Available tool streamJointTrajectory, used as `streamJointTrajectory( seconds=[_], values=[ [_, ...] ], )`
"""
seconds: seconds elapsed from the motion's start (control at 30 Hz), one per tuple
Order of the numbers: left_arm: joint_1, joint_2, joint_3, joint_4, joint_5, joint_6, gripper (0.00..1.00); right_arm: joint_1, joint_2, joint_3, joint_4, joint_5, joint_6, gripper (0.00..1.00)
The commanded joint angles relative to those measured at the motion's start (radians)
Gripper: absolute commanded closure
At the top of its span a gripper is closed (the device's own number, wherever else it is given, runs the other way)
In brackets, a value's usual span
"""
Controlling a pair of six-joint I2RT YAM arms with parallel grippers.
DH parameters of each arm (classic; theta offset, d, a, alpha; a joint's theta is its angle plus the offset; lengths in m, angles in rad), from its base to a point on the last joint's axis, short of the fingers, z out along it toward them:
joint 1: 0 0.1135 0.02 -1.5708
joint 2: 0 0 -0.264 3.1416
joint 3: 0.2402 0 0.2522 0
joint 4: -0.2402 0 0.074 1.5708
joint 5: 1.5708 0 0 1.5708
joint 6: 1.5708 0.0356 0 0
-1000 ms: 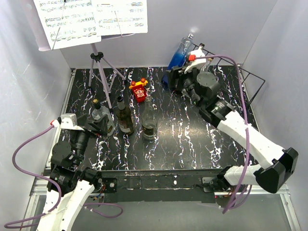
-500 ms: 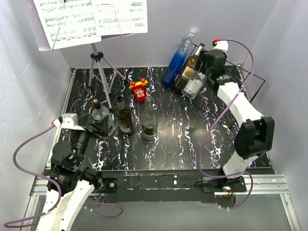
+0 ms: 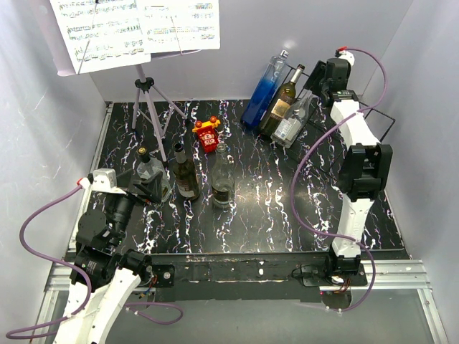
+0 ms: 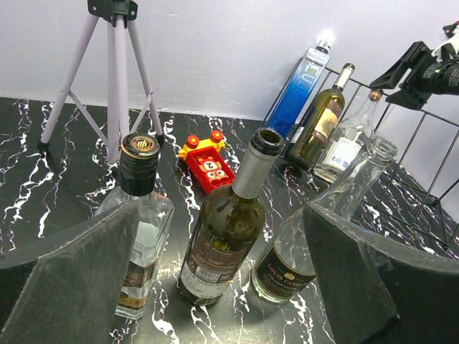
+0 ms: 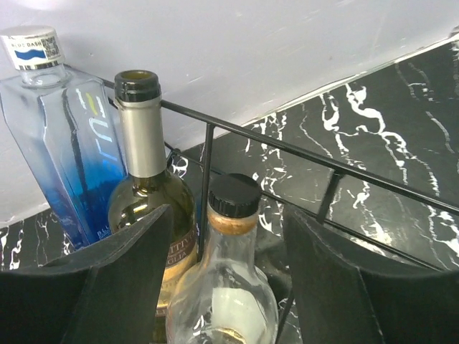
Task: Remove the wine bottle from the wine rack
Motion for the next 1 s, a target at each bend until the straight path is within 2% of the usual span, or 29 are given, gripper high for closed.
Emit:
streamJointTrajectory(
  seconds=[0.0, 0.27, 0.5, 0.53, 0.63, 0.77, 0.97],
  values=[
    [-0.004, 0.020, 0.005, 0.008, -0.001, 0.007, 0.02, -0.002, 0.050, 0.076, 0.029, -0.080, 0.034, 0.30],
    [-0.004, 0.039, 0.005, 0.008, -0.001, 0.008, 0.02, -0.003, 0.122, 0.093, 0.066, -0.088, 0.058, 0.34],
    [-0.004, 0.034, 0.006, 0.003, -0.007, 0.010, 0.02, -0.016, 0.158, 0.052, 0.164, -0.137, 0.076, 0.37],
    [-0.004, 0.029, 0.006, 0.003, -0.011, 0.010, 0.02, -0.017, 0.158, 0.041, 0.174, -0.137, 0.078, 0.41],
    [-0.004, 0.029, 0.006, 0.003, -0.016, 0.010, 0.02, -0.022, 0.135, -0.020, 0.259, -0.162, 0.084, 0.70],
    [-0.004, 0.028, 0.005, 0.005, -0.013, 0.010, 0.02, -0.028, 0.093, -0.117, 0.365, -0.183, 0.074, 0.99],
    [-0.004, 0.026, 0.006, 0.006, -0.007, 0.008, 0.02, -0.031, 0.034, -0.157, 0.429, -0.223, 0.037, 0.99]
  ],
)
